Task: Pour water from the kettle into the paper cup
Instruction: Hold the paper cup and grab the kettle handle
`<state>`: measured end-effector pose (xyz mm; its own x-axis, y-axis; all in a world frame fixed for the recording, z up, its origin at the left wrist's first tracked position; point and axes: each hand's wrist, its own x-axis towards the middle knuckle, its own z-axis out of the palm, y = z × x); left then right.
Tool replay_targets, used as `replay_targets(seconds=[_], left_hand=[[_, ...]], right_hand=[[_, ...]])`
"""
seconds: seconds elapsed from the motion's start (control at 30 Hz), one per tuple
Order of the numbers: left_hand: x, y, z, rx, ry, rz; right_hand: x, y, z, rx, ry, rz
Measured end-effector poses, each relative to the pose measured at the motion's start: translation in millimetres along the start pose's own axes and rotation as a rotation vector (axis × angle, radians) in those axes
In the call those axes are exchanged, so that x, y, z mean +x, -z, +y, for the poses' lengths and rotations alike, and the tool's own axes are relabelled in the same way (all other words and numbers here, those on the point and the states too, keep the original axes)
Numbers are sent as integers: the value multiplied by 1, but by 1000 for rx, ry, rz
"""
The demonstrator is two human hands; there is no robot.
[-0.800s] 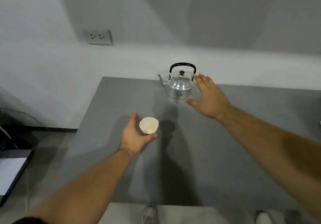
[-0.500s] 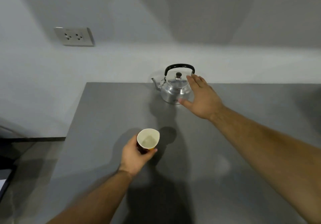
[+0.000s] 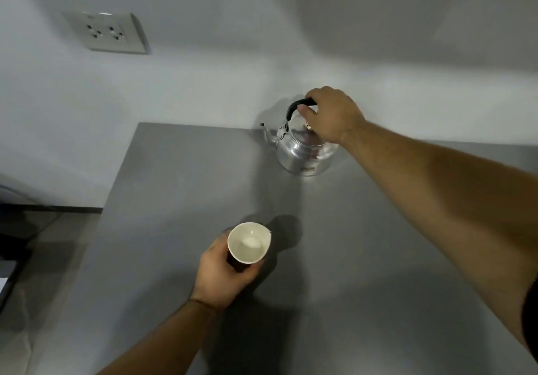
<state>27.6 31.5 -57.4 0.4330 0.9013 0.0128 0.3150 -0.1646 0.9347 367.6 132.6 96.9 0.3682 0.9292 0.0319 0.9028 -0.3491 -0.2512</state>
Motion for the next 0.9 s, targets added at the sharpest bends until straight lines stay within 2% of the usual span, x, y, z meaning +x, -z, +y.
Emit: replay_targets(seconds=[0.17,0.47,0.63,0.77,0.9], left_hand=[[3,0,3,19,-17,-18],[0,-4,2,19,2,6],[1,-5,-3,16,48,23],[-9,-5,6,49,61,23],[-7,0,6,82,93,-2]], right_hand=[[16,7,9,-11,11,-79],[5,16,16,165,37,-138],[-24,28,13,269,34,-53],[-73,69,6,385,19,66],[-104,78,1,449,20,51]])
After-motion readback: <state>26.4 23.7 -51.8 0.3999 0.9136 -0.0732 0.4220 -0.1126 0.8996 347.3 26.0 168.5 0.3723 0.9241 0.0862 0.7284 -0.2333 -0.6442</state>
